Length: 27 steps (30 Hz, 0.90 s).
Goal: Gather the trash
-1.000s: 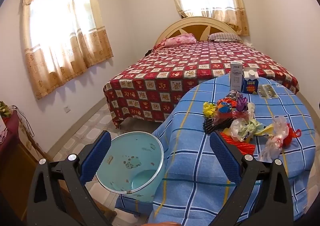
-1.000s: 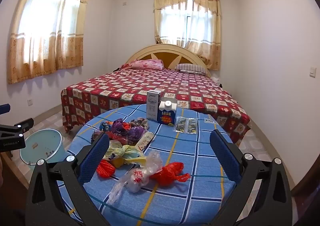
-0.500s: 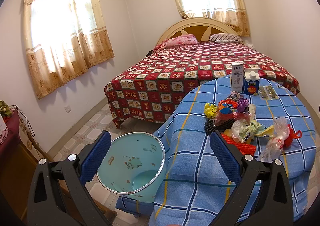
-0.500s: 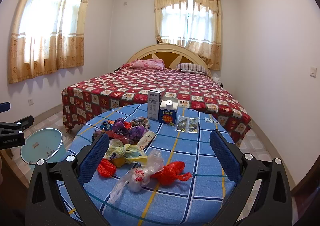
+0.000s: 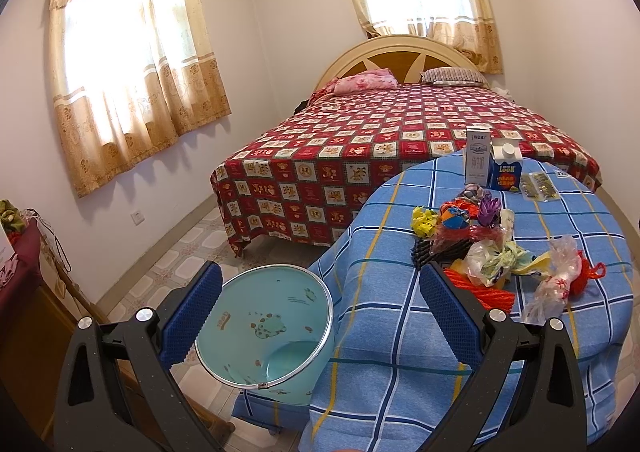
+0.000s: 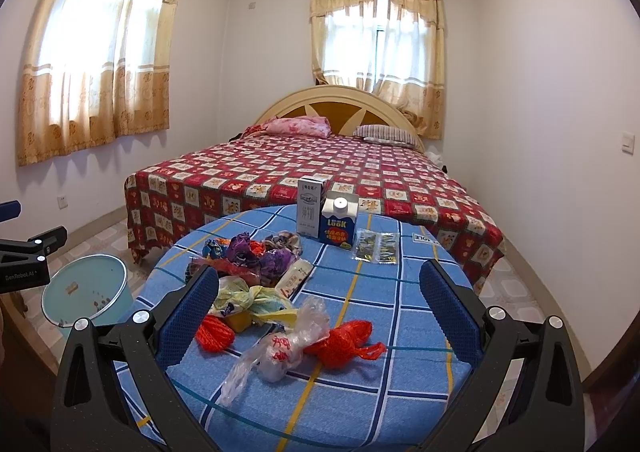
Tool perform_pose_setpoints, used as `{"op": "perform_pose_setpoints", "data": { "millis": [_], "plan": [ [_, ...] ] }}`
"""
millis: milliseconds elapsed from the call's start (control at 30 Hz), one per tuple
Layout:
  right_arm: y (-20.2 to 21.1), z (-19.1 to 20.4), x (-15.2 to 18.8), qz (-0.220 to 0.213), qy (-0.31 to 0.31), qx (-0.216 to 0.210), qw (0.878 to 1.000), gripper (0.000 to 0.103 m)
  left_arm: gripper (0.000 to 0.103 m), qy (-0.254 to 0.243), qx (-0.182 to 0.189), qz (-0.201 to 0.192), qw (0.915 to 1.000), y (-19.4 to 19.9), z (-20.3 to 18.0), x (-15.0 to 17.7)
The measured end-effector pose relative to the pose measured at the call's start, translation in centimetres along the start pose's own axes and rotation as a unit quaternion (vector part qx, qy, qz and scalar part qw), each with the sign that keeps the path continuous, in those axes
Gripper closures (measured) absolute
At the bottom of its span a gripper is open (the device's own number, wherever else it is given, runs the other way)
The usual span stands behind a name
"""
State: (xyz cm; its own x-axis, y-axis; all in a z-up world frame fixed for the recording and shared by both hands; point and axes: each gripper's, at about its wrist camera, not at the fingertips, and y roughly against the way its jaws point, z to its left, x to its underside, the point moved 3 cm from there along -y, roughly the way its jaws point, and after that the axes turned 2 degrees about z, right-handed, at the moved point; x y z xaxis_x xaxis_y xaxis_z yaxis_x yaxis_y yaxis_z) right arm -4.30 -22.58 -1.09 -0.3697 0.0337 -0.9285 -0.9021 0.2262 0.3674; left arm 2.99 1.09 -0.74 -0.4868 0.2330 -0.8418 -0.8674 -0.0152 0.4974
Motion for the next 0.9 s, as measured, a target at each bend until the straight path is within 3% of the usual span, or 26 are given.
{"op": "perform_pose_setpoints", "data": {
  "millis": [900],
  "plan": [
    [-0.41, 0.53, 0.60, 0.002, 0.000, -0.002, 1.000, 0.005, 0.006, 0.000, -0.001, -0.001, 1.0000, 0.03, 0.29, -0.07]
  ]
}}
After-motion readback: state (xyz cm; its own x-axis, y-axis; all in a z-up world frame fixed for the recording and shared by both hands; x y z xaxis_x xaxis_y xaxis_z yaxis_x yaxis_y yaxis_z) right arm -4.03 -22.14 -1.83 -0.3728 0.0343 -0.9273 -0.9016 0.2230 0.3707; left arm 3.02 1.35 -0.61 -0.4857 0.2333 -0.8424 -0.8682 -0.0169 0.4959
